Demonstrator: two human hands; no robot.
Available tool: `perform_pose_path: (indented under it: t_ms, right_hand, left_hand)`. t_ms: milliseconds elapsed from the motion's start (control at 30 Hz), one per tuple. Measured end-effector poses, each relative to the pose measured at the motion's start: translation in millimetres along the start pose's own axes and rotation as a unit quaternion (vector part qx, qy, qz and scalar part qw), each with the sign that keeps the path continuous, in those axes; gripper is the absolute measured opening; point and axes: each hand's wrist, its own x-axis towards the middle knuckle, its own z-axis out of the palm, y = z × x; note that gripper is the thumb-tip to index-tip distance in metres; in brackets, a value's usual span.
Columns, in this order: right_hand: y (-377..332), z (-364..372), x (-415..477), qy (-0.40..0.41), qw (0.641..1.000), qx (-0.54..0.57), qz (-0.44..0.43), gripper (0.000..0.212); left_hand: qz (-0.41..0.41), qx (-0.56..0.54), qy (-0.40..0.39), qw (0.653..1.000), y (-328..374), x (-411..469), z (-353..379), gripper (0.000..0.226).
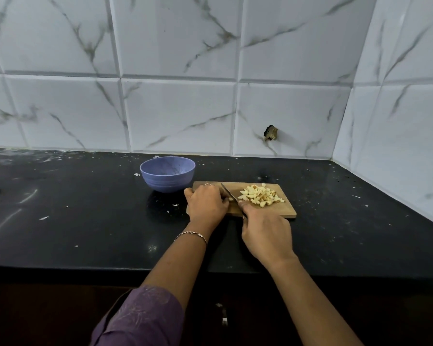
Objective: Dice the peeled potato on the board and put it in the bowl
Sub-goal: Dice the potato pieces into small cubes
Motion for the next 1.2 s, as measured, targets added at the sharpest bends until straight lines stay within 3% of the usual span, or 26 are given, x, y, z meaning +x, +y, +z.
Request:
perform_pose_path:
  t_ms: [333, 867, 1100, 1200]
  right_hand:
    - [0, -1, -3, 0.021, 0.999, 0.019, 0.035, 0.045]
    - [-3, -1, -1, 0.000, 1.000, 0.014, -0.016, 0.043]
    - [-1, 1, -4, 0.028, 0.999, -0.015, 0.035, 0.042]
    - [1, 2, -5, 0.048, 0.997, 0.015, 0.065, 0.045]
  left_hand:
    - [-0.006, -0.001, 0.008, 1.000, 2, -3, -1, 0.022]
    - [-0.012, -0.014, -0.017, 1.000, 6, -11, -9, 0.021]
    - [0.087, -0.032, -0.067, 0.993, 8, -12, -5, 0.029]
    - [0.092, -0.037, -0.071, 0.993, 8, -12, -3, 0.032]
